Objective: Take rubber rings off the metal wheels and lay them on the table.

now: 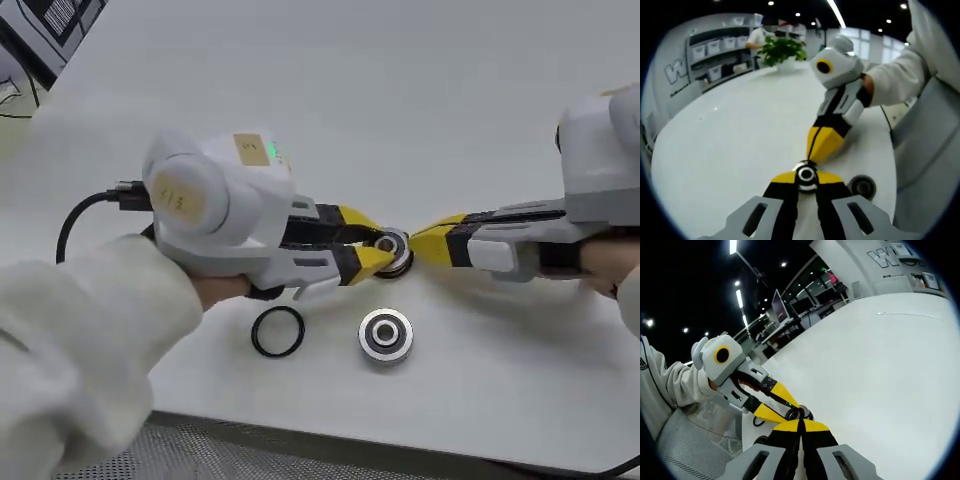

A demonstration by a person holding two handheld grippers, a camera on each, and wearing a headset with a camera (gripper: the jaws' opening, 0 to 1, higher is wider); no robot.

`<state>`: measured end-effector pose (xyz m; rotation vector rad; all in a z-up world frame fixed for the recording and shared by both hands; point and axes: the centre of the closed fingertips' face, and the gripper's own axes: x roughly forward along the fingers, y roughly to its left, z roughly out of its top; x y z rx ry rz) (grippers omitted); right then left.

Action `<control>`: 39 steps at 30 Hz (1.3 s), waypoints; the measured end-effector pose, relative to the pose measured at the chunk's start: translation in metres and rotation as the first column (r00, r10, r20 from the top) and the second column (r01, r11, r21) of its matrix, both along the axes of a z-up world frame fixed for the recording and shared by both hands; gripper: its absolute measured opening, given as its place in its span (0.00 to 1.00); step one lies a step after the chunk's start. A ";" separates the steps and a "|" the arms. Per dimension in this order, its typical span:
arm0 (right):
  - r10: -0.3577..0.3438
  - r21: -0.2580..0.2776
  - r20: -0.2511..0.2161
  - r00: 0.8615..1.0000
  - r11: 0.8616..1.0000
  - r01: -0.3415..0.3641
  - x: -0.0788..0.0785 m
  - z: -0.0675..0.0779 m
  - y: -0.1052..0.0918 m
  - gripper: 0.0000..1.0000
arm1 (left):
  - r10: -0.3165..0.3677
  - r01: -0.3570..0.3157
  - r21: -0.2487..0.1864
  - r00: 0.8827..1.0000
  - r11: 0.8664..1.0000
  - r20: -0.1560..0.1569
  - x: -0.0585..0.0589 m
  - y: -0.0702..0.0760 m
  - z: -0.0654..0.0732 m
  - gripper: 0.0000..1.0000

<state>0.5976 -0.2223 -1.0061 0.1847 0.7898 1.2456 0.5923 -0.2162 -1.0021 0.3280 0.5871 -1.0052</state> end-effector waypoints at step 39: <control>-0.014 -0.020 0.042 0.999 1.000 0.015 -0.012 0.020 0.000 0.00 | -0.061 0.061 -0.051 0.998 0.997 -0.006 -0.015 -0.006 0.037 0.32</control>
